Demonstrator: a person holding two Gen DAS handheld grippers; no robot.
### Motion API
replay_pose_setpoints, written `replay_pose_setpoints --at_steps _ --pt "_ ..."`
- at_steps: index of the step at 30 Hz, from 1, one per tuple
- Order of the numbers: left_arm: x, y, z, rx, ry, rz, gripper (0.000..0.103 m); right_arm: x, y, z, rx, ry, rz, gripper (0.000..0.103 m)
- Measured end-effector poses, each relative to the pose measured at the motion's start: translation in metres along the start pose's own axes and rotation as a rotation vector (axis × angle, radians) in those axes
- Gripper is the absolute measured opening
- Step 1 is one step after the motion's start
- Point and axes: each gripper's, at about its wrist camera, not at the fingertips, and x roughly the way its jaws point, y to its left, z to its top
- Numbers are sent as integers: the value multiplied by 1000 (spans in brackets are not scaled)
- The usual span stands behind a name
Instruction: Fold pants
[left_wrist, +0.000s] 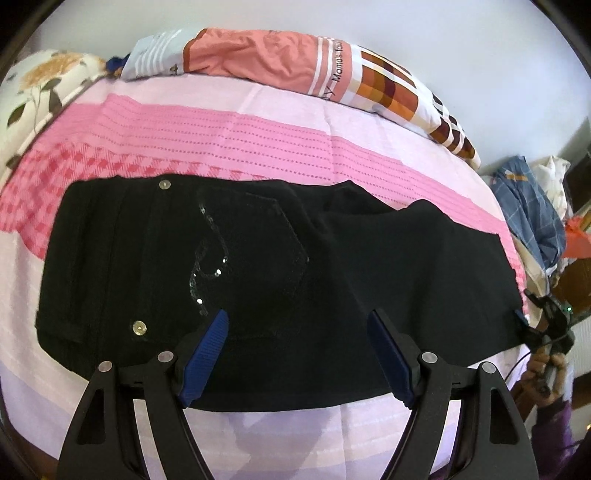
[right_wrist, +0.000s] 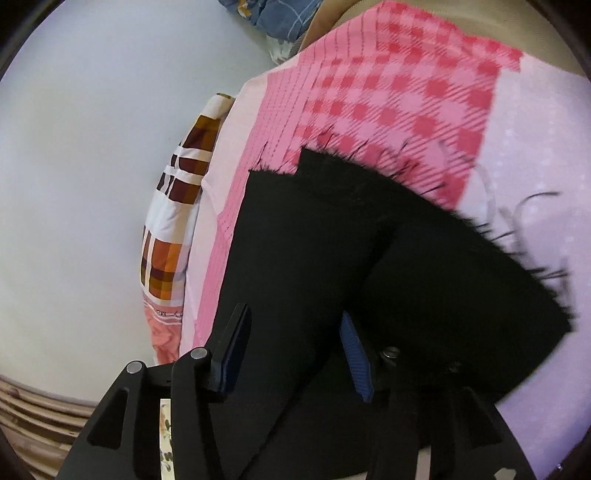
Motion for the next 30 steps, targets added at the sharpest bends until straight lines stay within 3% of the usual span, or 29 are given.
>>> replay_pose_setpoints --at_steps 2,3,4,8,13,19,27,30 --pt "4 2 0 -27 17 -11 78 9 5 0 -14 -2 10 47" --pt "6 3 0 -35 23 -14 78 12 8 -1 -35 0 -1 34" --pt "6 4 0 -41 27 -17 78 19 11 -1 -62 17 -33 6" --pt "2 4 1 -40 20 -7 78 18 6 -5 -54 18 -67 5" --pt "-12 9 5 -35 -17 11 79 -31 5 -18 -87 -28 -88 4" --pt "-5 21 2 -54 0 36 83 -52 -37 -34 9 -13 -111 4" --pt "1 26 -9 -65 15 50 83 -50 -49 -31 65 -8 37 3" --pt "2 26 -11 -65 15 50 83 -46 -41 -28 30 4 31 4"
